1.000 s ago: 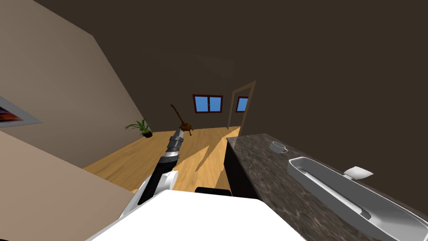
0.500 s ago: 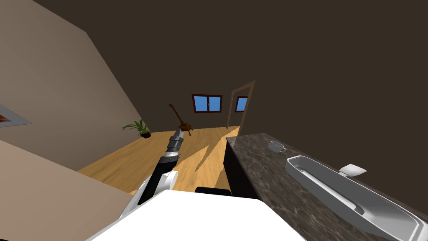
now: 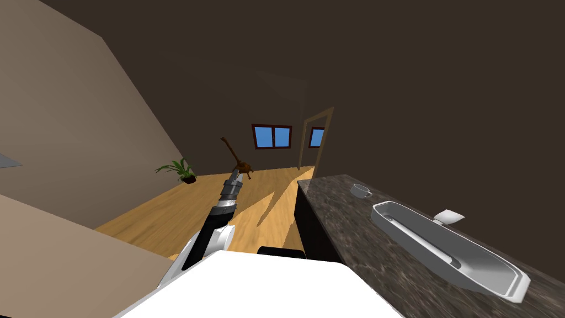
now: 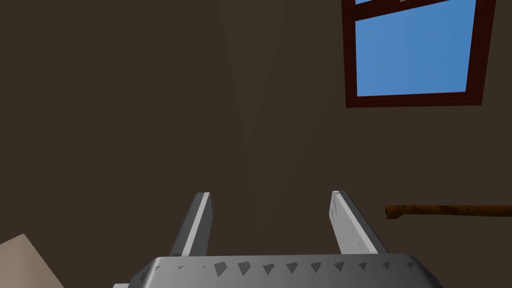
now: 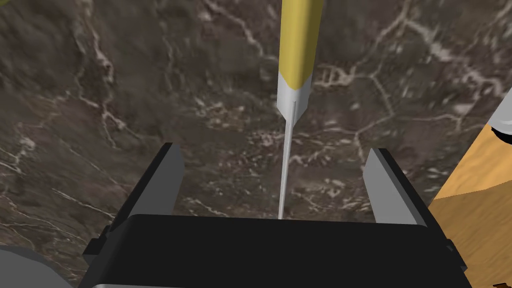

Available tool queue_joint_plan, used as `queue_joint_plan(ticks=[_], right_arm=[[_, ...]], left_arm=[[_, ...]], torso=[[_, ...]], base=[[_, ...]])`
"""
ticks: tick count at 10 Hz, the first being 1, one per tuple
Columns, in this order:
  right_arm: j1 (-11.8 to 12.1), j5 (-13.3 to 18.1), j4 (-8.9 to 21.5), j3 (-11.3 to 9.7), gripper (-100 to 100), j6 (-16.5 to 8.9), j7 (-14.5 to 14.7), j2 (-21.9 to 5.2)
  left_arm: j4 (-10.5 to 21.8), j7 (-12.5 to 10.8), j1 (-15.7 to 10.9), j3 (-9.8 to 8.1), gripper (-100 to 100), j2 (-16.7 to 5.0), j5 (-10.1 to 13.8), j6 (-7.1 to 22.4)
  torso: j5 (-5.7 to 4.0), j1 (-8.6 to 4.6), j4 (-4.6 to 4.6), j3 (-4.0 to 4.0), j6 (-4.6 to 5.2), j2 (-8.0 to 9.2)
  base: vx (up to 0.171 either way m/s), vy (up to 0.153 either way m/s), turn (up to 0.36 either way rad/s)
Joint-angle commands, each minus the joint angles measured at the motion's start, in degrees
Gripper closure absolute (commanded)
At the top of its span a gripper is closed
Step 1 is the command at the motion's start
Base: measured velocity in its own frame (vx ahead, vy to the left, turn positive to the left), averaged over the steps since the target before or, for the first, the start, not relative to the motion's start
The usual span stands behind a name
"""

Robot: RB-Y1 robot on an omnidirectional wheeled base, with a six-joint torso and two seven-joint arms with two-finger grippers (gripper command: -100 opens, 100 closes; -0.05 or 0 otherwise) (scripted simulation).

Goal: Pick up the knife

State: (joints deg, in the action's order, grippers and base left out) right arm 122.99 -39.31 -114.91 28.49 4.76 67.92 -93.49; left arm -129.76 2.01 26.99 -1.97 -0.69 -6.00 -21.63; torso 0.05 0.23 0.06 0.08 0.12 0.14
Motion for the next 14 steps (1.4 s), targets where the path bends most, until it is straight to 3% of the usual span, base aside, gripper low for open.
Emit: queue_joint_plan(ticks=[1, 5, 6, 7, 14], right_arm=[[0.00, 0.00, 0.00, 0.00, 100, 0.00, 0.00, 0.00], [0.02, 0.03, -0.04, -0.01, 100, 0.03, 0.05, -0.01], [0.02, 0.02, -0.04, -0.01, 0, 0.03, 0.04, 0.00], [2.05, 0.21, -0.56, 0.85, 100, 0.89, 0.55, 1.41], [6.92, 0.76, -2.15, 2.38, 100, 3.18, 2.45, 5.56]], left_arm=[[0.00, 0.00, 0.00, 0.00, 0, 0.00, 0.00, 0.00], [0.00, 0.00, 0.00, 0.00, 0, 0.00, 0.00, 0.00], [0.00, 0.00, 0.00, 0.00, 0, 0.00, 0.00, 0.00], [0.00, 0.00, 0.00, 0.00, 0, 0.00, 0.00, 0.00], [0.00, 0.00, 0.00, 0.00, 0, 0.00, 0.00, 0.00]], torso=[[0.00, 0.00, 0.00, 0.00, 0.00, 0.00], [-0.03, -0.07, 0.00, -0.02, 0.01, -0.04], [-0.03, -0.07, 0.00, -0.02, 0.01, -0.04], [-0.03, -0.07, 0.00, -0.02, 0.01, -0.04], [-0.01, -0.05, -0.02, -0.05, -0.04, -0.09]], base=[[0.000, 0.000, 0.000], [0.000, 0.000, 0.000], [0.000, 0.000, 0.000], [0.014, -0.002, 0.085], [0.015, -0.002, 0.040]])
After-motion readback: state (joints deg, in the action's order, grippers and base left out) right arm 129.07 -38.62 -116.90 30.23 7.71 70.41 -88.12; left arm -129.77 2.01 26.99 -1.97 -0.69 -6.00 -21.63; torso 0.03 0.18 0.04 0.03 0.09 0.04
